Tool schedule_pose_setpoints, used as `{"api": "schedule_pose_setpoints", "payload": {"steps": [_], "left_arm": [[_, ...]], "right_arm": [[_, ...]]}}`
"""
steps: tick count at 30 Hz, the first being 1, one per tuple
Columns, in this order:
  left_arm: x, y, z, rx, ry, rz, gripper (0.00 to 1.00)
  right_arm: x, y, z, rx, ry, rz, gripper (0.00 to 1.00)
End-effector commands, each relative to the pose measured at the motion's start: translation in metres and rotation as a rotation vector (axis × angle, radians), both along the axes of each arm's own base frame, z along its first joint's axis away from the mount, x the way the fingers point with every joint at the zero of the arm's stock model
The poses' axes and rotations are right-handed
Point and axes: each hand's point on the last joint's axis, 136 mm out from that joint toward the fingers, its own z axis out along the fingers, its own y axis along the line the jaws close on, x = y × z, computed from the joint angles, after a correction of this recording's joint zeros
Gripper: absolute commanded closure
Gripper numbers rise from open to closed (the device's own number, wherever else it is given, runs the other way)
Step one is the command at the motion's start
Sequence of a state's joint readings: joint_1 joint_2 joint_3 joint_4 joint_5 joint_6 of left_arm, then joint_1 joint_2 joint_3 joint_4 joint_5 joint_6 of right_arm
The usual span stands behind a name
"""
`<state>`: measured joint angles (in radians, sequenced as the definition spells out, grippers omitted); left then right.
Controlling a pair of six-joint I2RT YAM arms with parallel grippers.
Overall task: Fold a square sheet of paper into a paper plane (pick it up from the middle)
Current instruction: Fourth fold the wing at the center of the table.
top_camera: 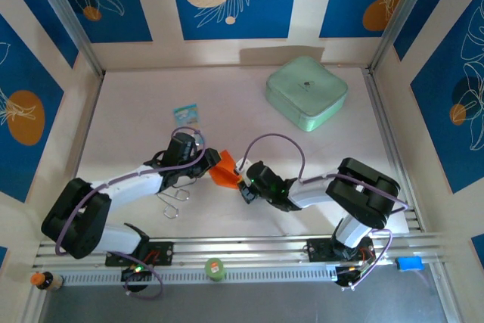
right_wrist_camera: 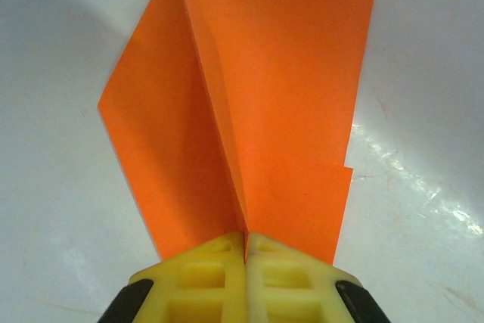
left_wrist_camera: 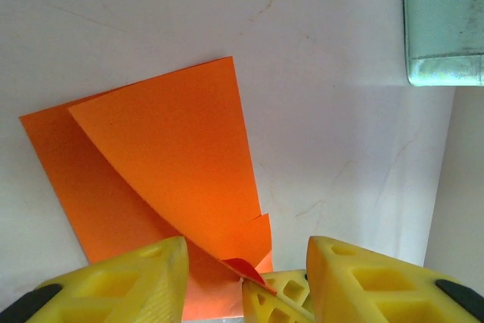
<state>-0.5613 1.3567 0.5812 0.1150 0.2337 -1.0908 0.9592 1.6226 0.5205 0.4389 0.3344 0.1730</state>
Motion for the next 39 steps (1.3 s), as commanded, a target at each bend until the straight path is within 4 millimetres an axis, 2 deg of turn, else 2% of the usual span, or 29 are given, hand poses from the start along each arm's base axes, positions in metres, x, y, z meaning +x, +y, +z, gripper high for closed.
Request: {"api": "schedule_pose_setpoints", "payload": {"steps": [1,10,16,21,28,30,33,39], "left_arm": [[0.002,-0.001,0.007,0.008,-0.022,-0.005,0.54],[0.0,0.0,0.005,0.003,-0.017,0.004,0.55],[0.001,-0.002,0.005,-0.002,-0.011,-0.003,0.58],[0.001,-0.006,0.003,-0.018,-0.005,-0.011,0.68],[0.001,-0.017,-0.001,-0.056,0.003,-0.044,0.89],[0.002,-0.021,-0.001,-0.064,-0.002,-0.058,0.82],[0.004,-0.021,0.002,-0.058,-0.01,-0.056,0.62],[0.002,-0.005,-0.001,0.031,0.01,-0.015,0.35]], "right_arm": [[-0.007,-0.001,-0.009,0.021,0.139,-0.007,0.95],[-0.009,-0.008,-0.011,0.084,0.265,-0.052,0.95],[-0.011,-0.008,-0.01,0.135,0.317,-0.061,0.95],[-0.011,-0.01,-0.012,0.174,0.368,-0.089,0.95],[-0.011,-0.012,-0.011,0.216,0.4,-0.115,0.94],[-0.01,-0.013,-0.011,0.216,0.396,-0.122,0.94],[-0.009,-0.012,-0.009,0.209,0.379,-0.118,0.94],[-0.004,-0.008,0.001,0.14,0.245,-0.056,0.94]]}}
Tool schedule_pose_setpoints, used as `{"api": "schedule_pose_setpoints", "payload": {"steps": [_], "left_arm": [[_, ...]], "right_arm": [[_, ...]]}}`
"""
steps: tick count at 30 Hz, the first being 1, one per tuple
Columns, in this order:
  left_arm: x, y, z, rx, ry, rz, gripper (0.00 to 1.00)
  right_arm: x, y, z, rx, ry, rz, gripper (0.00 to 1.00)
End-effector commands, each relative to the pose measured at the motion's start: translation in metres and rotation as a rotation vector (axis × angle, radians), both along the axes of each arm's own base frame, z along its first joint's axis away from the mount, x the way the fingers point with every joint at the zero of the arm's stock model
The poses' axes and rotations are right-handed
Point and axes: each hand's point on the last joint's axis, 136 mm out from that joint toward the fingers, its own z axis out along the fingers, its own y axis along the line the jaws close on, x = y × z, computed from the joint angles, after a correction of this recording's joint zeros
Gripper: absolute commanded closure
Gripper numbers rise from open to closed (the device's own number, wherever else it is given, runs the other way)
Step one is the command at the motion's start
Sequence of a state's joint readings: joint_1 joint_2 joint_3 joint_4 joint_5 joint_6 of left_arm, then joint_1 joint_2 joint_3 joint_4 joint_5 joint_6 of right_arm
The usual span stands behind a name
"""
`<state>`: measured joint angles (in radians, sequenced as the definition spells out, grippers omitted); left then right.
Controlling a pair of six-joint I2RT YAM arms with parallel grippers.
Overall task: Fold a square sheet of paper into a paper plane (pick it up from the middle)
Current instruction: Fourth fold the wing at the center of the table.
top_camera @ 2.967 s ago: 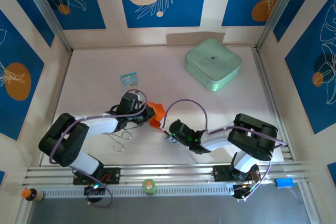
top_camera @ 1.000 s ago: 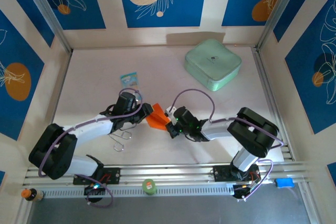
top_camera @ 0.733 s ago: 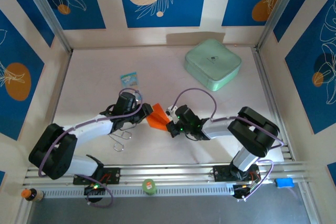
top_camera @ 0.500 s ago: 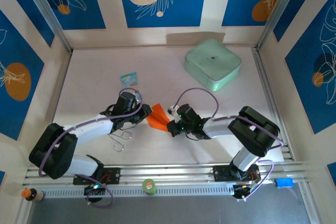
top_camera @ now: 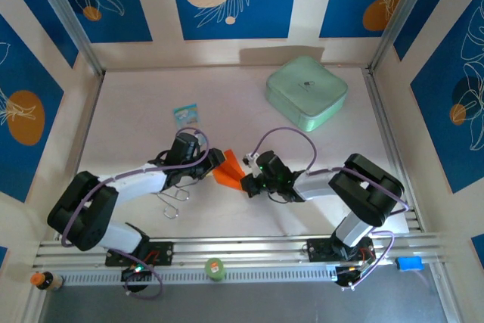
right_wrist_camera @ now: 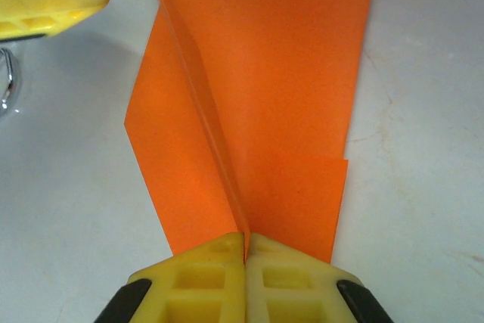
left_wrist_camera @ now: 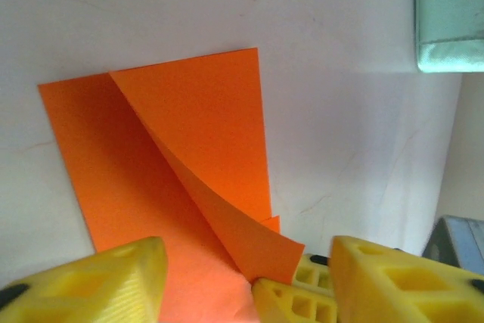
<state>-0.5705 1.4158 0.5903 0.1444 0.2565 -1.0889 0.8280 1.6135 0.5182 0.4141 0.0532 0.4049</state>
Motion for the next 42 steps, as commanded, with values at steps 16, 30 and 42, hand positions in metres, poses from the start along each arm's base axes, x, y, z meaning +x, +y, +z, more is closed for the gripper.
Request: {"api": "schedule_pose_setpoints", "payload": {"steps": [16,30,42], "left_arm": [[0.002,-0.002,-0.013,0.069,0.101,0.008,0.35],[0.0,-0.001,-0.019,0.061,0.133,0.024,0.81],[-0.001,0.001,-0.017,0.053,0.133,0.044,0.91]], "right_arm": [[-0.002,0.008,0.014,-0.181,-0.36,0.128,0.91],[-0.013,0.016,0.018,-0.279,-0.531,0.226,0.8],[-0.014,0.026,0.019,-0.361,-0.579,0.242,0.75]]}}
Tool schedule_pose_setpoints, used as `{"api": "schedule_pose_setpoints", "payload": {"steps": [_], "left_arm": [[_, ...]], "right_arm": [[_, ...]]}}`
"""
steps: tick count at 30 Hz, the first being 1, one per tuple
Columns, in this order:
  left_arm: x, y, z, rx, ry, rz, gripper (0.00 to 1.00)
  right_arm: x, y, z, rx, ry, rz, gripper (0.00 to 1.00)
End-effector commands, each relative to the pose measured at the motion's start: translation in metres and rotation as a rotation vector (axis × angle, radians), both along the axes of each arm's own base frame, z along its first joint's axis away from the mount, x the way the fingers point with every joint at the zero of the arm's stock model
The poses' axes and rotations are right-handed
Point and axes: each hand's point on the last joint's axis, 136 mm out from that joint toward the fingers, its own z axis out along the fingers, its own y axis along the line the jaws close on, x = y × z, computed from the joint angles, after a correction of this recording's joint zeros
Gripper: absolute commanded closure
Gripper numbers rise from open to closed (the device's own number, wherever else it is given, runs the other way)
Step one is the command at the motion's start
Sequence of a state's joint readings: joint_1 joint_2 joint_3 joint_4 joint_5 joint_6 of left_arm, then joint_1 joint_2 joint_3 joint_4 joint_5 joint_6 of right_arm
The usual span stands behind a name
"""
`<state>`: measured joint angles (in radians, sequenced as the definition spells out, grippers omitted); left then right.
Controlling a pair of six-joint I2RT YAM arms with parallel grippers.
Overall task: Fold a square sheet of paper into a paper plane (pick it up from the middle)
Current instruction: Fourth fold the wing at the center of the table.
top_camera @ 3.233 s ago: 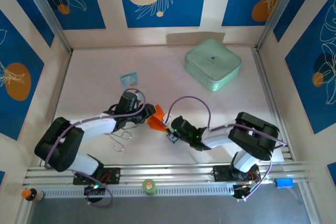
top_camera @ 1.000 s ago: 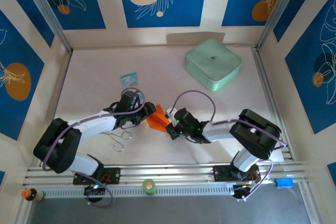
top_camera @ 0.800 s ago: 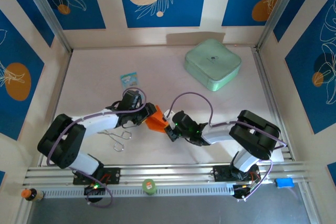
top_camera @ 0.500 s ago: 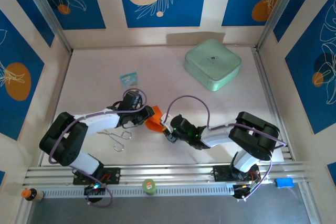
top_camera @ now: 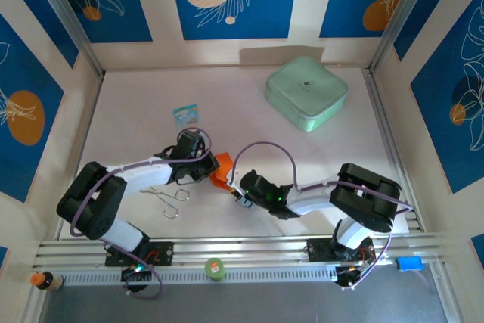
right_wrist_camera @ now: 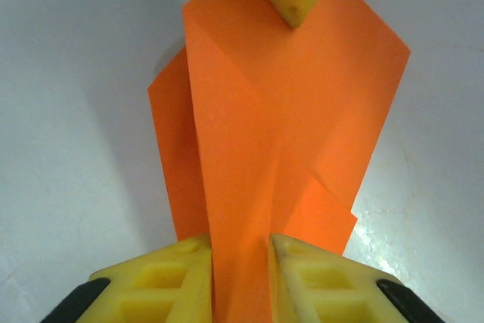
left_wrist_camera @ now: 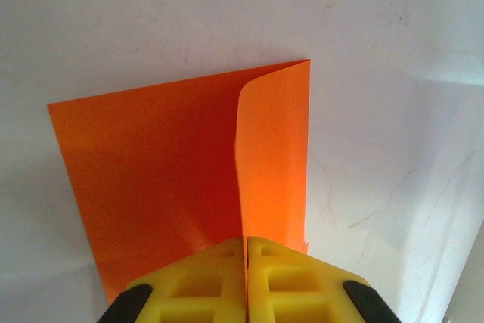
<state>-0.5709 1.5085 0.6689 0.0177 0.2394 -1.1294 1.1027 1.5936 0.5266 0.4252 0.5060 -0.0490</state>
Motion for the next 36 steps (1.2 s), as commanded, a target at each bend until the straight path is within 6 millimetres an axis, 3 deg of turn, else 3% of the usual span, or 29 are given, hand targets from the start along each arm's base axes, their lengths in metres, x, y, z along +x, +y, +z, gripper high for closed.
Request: {"api": "schedule_pose_setpoints", "payload": {"steps": [1,11,19,36], "left_arm": [[0.0,-0.002,0.007,-0.019,-0.005,0.007,0.91],[0.0,-0.002,0.008,-0.025,-0.008,0.011,0.91],[-0.001,-0.002,0.007,-0.02,-0.006,0.01,0.91],[-0.001,0.002,0.004,-0.001,0.001,0.02,0.92]], "right_arm": [[0.005,0.007,0.005,-0.014,-0.041,-0.009,0.75],[0.005,0.002,-0.004,-0.066,-0.027,-0.034,0.78],[0.005,0.0,-0.004,-0.059,-0.017,-0.044,0.82],[0.003,-0.005,-0.002,-0.013,0.036,-0.065,0.82]]}}
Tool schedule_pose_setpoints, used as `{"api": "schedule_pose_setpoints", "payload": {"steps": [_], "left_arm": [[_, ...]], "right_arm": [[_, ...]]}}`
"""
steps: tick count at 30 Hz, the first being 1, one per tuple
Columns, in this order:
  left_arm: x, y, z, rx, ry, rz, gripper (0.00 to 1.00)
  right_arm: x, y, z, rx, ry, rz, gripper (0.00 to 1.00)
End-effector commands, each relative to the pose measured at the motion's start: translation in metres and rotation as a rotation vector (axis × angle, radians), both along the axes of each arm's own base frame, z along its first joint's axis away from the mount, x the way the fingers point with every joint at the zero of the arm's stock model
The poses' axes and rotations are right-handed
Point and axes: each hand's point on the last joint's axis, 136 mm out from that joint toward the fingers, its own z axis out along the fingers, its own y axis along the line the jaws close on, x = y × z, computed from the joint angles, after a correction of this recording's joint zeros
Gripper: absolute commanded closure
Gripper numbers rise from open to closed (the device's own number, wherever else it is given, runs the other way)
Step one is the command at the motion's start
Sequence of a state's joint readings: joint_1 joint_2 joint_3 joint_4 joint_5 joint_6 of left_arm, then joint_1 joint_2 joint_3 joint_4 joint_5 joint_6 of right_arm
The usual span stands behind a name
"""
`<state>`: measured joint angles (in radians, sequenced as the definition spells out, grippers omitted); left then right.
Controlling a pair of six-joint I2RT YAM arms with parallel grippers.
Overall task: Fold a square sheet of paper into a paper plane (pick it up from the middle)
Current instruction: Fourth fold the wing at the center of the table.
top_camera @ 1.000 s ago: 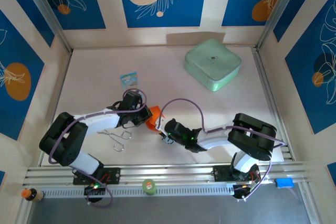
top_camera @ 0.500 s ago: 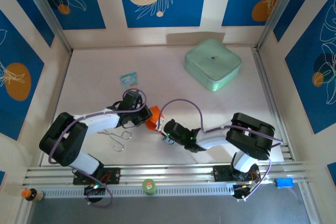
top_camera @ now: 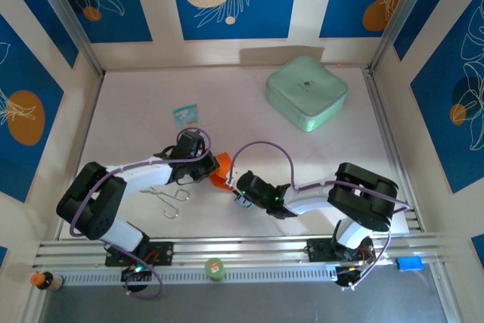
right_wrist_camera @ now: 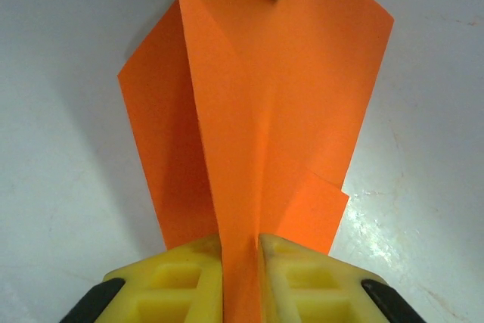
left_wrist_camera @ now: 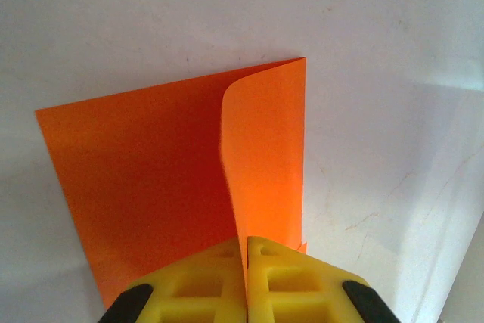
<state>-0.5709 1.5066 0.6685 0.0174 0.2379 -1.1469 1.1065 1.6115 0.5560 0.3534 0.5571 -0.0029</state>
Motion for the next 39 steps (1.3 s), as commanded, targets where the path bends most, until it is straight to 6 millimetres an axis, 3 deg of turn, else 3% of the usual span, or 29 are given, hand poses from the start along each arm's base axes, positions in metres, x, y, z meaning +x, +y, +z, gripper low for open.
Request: {"api": "schedule_pose_setpoints", "payload": {"steps": [1,13,19,21,24,31,39], "left_arm": [[-0.001,0.002,0.003,0.005,-0.007,0.007,0.92],[-0.001,0.002,0.006,0.003,-0.013,0.008,0.89],[0.0,0.007,0.015,0.023,-0.046,0.009,0.69],[-0.001,0.015,0.018,0.062,-0.053,0.024,0.54],[-0.001,0.024,0.023,0.097,-0.07,0.041,0.47],[-0.002,0.039,0.036,0.138,-0.114,0.086,0.46],[-0.002,0.037,0.036,0.127,-0.112,0.082,0.47]], "right_arm": [[-0.001,0.003,0.005,0.033,0.016,-0.004,0.82],[0.0,0.003,0.002,0.053,0.054,-0.014,0.91],[-0.001,0.006,-0.001,0.099,0.131,-0.023,0.98],[-0.002,0.007,-0.003,0.123,0.174,-0.018,0.98],[-0.003,0.008,-0.007,0.151,0.233,-0.027,0.98],[0.0,0.003,-0.017,0.185,0.366,-0.088,0.98],[-0.001,-0.001,-0.022,0.245,0.511,-0.145,0.97]]}}
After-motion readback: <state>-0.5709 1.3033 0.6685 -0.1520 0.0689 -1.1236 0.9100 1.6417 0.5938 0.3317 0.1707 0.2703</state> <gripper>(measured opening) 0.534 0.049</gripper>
